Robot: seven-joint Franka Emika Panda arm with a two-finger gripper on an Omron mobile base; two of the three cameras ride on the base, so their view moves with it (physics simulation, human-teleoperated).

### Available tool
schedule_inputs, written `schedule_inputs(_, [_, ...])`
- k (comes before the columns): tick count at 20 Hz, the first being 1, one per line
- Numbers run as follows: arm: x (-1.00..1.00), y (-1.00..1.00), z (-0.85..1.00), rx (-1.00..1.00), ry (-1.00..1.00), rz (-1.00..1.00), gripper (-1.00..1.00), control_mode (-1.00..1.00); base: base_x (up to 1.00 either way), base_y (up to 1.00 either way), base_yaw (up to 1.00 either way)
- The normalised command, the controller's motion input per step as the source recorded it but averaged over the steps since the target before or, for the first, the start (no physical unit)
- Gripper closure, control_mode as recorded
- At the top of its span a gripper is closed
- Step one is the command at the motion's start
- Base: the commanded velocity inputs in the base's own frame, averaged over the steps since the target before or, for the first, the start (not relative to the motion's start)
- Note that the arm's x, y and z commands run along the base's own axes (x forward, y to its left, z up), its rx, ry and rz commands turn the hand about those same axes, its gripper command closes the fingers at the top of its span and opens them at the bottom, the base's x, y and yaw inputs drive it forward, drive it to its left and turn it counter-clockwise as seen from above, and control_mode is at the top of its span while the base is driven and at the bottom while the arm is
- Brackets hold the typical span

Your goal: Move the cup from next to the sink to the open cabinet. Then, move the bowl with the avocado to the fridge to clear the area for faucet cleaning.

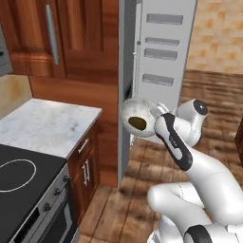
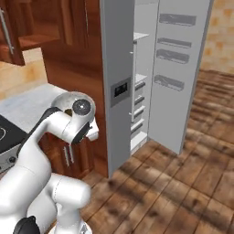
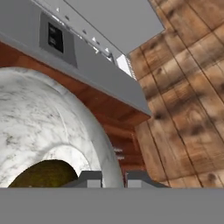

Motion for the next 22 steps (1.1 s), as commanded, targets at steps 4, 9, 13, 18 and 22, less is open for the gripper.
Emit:
schedule_inputs(4, [0.0, 0.0, 0.0, 0.0, 0.0, 0.0, 1.0, 1.0, 1.0, -0.36, -0.08])
schedule_inputs(9, [0.0, 0.0, 0.0, 0.0, 0.0, 0.0, 1.0, 1.0, 1.0, -0.91, 0.02])
schedule_inputs(13, [0.0, 0.0, 0.0, 0.0, 0.0, 0.0, 1.0, 1.0, 0.86, -0.81, 0.17])
schedule_inputs(18, [0.0, 0.0, 0.0, 0.0, 0.0, 0.0, 1.0, 1.0, 0.34, -0.68, 0.34])
schedule_inputs(22, [0.0, 0.0, 0.0, 0.0, 0.0, 0.0, 1.0, 1.0, 0.0, -0.54, 0.44])
